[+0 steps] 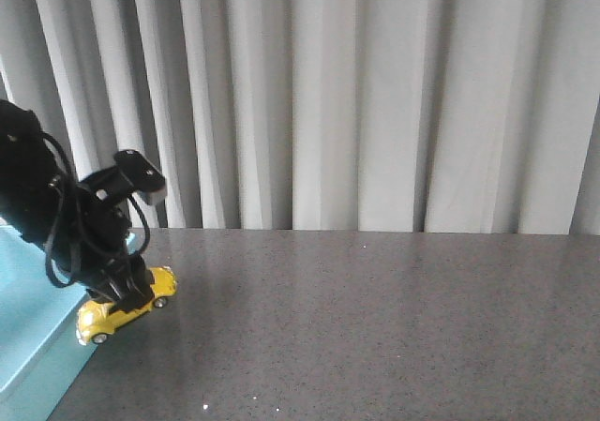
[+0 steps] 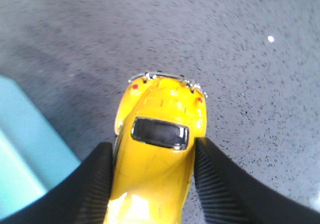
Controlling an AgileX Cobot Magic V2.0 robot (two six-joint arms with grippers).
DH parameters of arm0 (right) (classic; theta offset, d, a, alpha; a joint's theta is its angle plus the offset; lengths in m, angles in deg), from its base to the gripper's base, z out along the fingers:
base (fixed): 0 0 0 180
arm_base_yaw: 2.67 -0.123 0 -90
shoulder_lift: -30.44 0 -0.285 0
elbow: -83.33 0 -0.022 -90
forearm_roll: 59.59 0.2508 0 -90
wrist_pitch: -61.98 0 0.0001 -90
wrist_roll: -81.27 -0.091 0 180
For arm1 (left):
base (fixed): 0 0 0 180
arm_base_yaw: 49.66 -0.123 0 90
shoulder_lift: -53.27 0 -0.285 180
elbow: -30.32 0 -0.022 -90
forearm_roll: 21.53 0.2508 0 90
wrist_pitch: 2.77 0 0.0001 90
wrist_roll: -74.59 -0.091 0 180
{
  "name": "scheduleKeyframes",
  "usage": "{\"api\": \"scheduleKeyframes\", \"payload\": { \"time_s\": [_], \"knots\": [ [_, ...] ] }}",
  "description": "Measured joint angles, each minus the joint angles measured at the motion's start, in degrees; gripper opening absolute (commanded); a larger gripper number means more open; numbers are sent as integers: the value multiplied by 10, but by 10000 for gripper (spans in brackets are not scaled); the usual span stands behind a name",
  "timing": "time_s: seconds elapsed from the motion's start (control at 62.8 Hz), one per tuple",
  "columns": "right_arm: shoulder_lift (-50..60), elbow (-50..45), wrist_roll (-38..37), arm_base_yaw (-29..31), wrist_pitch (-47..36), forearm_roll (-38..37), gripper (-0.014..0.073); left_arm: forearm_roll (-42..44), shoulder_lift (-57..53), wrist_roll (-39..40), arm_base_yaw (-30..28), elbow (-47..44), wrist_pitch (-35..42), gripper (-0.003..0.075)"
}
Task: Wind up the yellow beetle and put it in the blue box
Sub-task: 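Lift the car with the left gripper and move it over the box, then lower the car into the blue box and open the left gripper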
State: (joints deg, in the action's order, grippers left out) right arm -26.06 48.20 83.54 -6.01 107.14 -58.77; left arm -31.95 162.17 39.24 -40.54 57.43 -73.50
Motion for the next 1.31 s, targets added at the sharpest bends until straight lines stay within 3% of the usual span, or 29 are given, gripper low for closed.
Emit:
{"api": "scheduleKeyframes", "payload": {
  "time_s": [0.318,0.653,1.178,1.306],
  "knots": [
    [0,0,0,0,0,0,578,23,-31,100,-126,0,20,251],
    [0,0,0,0,0,0,578,26,42,145,-246,0,57,251],
    [0,0,0,0,0,0,578,-4,174,147,-260,0,128,251],
    [0,0,0,0,0,0,578,-4,183,147,-260,0,132,295]
  ]
}}
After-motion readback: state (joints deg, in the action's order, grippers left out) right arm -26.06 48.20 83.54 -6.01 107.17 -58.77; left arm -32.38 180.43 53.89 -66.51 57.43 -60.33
